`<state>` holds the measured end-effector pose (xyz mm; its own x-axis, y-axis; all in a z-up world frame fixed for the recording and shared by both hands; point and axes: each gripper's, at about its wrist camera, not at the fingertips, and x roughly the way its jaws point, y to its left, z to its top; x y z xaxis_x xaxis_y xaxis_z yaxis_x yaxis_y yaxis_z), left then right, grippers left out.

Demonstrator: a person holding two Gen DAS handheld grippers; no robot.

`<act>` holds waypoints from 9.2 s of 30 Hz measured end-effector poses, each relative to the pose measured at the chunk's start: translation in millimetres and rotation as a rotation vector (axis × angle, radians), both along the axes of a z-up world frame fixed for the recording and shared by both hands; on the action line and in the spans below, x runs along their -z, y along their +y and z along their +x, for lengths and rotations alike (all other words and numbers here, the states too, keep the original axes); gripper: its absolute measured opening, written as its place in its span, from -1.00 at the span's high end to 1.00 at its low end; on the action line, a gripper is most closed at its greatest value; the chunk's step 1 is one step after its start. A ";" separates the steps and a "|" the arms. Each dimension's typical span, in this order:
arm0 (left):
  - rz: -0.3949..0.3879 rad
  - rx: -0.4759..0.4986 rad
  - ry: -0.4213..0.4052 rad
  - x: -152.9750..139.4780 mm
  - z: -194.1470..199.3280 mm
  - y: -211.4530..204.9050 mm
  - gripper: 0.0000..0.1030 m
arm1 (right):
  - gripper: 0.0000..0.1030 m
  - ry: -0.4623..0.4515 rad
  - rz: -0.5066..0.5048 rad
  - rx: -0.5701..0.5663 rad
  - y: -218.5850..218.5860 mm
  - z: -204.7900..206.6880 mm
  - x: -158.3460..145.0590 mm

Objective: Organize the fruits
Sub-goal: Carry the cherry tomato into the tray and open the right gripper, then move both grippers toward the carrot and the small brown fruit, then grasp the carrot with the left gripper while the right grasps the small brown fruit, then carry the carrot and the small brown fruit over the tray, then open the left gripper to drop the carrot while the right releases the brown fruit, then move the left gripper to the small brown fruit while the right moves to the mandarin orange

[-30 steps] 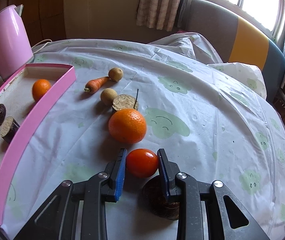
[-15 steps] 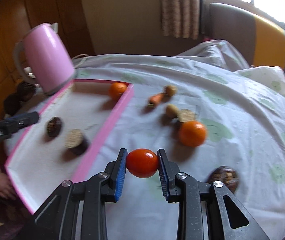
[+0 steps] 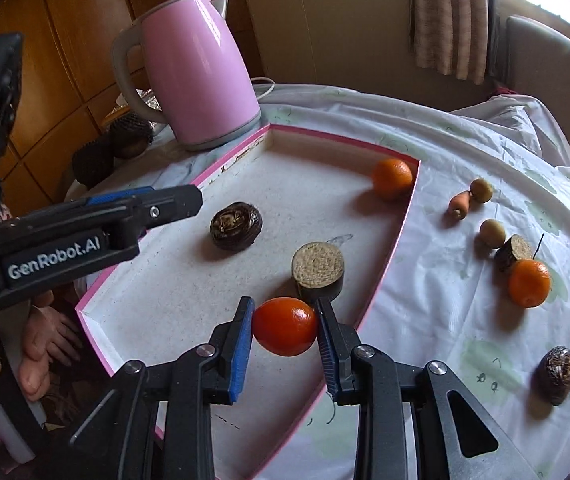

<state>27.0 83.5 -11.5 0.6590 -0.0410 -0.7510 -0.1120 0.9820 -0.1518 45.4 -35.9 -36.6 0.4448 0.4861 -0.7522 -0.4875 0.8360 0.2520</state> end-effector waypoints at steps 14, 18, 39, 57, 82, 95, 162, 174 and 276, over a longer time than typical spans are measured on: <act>0.014 0.045 -0.007 -1.7 -2.0 -15.5 0.05 | 0.10 -0.055 -0.005 0.110 -22.3 -10.9 -8.8; 0.017 0.070 -0.001 -0.9 -1.1 -23.7 0.05 | 0.05 -0.081 -0.007 0.166 -37.5 -14.3 -14.6; 0.014 0.250 0.035 -2.8 18.8 -85.6 0.08 | -0.06 -0.027 -0.033 0.526 -151.6 -18.9 7.3; 0.044 0.343 0.024 -2.2 59.5 -128.2 0.44 | -0.06 -0.023 -0.049 0.551 -169.9 -3.6 14.8; -0.012 0.436 0.118 36.4 157.8 -170.5 0.64 | 0.38 -0.058 -0.005 0.402 -157.0 119.8 -0.4; -0.062 0.453 0.123 49.1 173.3 -164.8 0.68 | 0.49 0.093 0.120 0.274 -142.5 188.3 19.1; -0.013 0.265 -0.009 -29.0 78.2 -83.3 0.65 | 0.47 0.038 0.155 0.325 -131.5 80.7 -15.1; -0.051 0.168 0.011 -12.0 54.9 -34.8 0.66 | 0.47 0.037 0.120 0.201 -72.3 45.7 -15.3; 0.019 0.407 0.088 17.1 41.1 -149.5 0.41 | -0.15 -0.031 -0.047 0.475 -168.1 40.0 6.8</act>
<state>68.1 -66.0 -28.6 0.5249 -0.2703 -0.8071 0.2738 0.9515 -0.1406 85.4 -204.0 -43.3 0.6324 0.1889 -0.7512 -0.0552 0.9783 0.1996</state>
